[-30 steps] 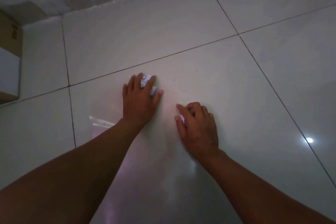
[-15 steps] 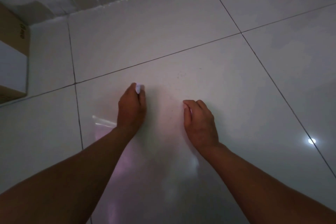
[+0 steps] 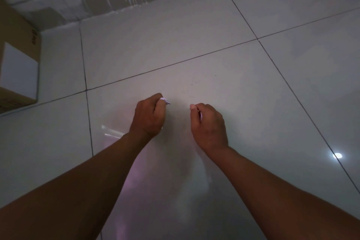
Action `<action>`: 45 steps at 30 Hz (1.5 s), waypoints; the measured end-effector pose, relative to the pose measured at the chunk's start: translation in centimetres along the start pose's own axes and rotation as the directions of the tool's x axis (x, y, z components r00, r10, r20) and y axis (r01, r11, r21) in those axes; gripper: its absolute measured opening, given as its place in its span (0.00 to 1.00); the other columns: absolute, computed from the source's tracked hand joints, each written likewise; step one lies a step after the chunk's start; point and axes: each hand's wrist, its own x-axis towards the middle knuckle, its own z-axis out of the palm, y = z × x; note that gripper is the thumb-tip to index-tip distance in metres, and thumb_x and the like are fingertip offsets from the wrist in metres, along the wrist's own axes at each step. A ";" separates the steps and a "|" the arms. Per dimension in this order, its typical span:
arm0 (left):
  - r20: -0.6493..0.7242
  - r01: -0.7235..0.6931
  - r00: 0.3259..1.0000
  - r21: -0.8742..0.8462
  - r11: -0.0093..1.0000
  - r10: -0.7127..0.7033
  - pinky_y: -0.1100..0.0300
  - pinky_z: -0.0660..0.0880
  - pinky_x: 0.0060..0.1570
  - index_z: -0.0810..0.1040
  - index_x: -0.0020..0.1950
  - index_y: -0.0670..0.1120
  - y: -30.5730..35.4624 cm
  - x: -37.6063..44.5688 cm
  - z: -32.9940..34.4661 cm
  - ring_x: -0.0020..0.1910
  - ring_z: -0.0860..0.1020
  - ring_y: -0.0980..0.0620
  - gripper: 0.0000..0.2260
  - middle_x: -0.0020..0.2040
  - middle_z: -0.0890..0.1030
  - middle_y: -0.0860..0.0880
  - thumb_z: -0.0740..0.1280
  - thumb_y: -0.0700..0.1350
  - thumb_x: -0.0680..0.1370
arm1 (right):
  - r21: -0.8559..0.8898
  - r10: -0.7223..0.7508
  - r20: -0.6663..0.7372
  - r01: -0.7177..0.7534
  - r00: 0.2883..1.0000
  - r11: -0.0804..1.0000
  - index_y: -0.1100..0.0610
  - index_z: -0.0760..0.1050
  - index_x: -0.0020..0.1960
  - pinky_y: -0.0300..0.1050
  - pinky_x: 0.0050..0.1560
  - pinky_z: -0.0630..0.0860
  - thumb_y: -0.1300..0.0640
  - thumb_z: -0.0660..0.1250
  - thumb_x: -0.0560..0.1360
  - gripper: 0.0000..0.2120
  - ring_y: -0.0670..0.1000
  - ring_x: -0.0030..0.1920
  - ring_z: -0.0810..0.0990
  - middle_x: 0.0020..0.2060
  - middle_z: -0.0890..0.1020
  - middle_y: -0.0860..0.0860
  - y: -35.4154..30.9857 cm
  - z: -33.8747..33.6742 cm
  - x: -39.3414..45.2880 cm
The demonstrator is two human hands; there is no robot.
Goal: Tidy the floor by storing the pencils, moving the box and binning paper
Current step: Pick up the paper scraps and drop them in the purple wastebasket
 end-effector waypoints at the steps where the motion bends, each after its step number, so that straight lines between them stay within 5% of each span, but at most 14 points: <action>1: 0.016 0.005 1.000 0.003 1.000 -0.005 0.51 0.72 0.35 0.74 0.31 0.47 0.5 0.0 0.2 0.31 0.74 0.48 0.17 0.27 0.75 0.50 0.57 0.50 0.78 | -0.001 -0.005 0.003 0.005 1.000 1.000 0.55 0.76 0.42 0.49 0.40 0.71 0.51 0.58 0.81 0.14 0.55 0.40 0.76 0.37 0.79 0.53 -0.2 -0.3 0.2; 5: 0.018 0.073 0.997 0.155 0.985 -0.077 0.52 0.71 0.35 0.75 0.33 0.38 3.9 -0.6 0.4 0.31 0.76 0.45 0.33 0.27 0.76 0.43 0.52 0.63 0.81 | -0.005 0.015 -0.008 -0.015 1.000 1.000 0.56 0.76 0.41 0.49 0.39 0.70 0.50 0.58 0.82 0.15 0.55 0.39 0.76 0.37 0.79 0.53 -1.1 -3.2 0.6; 8: 0.086 0.095 0.990 0.210 0.973 -0.116 0.55 0.64 0.32 0.66 0.29 0.42 8.0 -2.5 -0.1 0.26 0.71 0.46 0.27 0.24 0.70 0.46 0.55 0.56 0.84 | -0.037 0.047 0.007 -0.046 0.999 0.998 0.54 0.71 0.38 0.49 0.37 0.68 0.50 0.58 0.82 0.15 0.57 0.37 0.74 0.35 0.77 0.54 -2.2 -8.1 -0.4; 12: 0.238 0.116 0.959 0.179 0.977 -0.157 0.50 0.76 0.32 0.67 0.30 0.44 15.6 -4.1 -1.2 0.28 0.76 0.42 0.24 0.25 0.72 0.46 0.53 0.53 0.83 | -0.061 0.080 0.019 -0.079 0.997 0.995 0.51 0.63 0.36 0.44 0.37 0.60 0.52 0.59 0.82 0.16 0.52 0.34 0.67 0.32 0.69 0.48 -4.3 -16.4 -1.6; 19: 0.428 -0.073 0.904 0.138 0.988 0.008 0.57 0.59 0.29 0.62 0.29 0.48 34.3 -2.2 -3.6 0.26 0.65 0.51 0.22 0.25 0.66 0.49 0.54 0.49 0.83 | -0.057 0.172 -0.081 -0.177 0.982 0.983 0.52 0.64 0.36 0.42 0.32 0.58 0.53 0.59 0.82 0.16 0.49 0.31 0.66 0.30 0.67 0.46 -8.8 -33.4 -2.3; 27: 0.657 -0.384 0.709 0.055 0.922 0.256 0.57 0.61 0.28 0.62 0.29 0.47 59.1 2.2 -2.4 0.24 0.62 0.51 0.22 0.24 0.63 0.50 0.55 0.51 0.82 | -0.130 0.317 -0.273 -0.361 0.908 0.923 0.50 0.64 0.38 0.43 0.35 0.62 0.50 0.57 0.82 0.15 0.52 0.32 0.67 0.32 0.69 0.47 -10.2 -58.3 -0.8; 36: 0.675 -0.590 0.573 -0.056 0.806 0.466 0.58 0.62 0.28 0.63 0.30 0.47 88.5 3.3 6.7 0.24 0.65 0.51 0.21 0.24 0.65 0.51 0.55 0.52 0.81 | -0.109 0.320 -0.519 -0.433 0.792 0.895 0.55 0.75 0.42 0.40 0.31 0.71 0.49 0.57 0.83 0.16 0.49 0.32 0.75 0.35 0.77 0.50 -5.4 -84.6 0.2; 45: 0.733 -0.707 0.396 -0.141 0.693 0.553 0.65 0.58 0.30 0.67 0.38 0.47 103.4 -1.8 19.4 0.29 0.68 0.53 0.14 0.30 0.67 0.56 0.59 0.48 0.83 | -0.089 0.355 -0.655 -0.535 0.667 0.840 0.60 0.80 0.53 0.41 0.41 0.80 0.48 0.57 0.81 0.19 0.53 0.43 0.83 0.47 0.85 0.55 4.1 -99.6 -3.0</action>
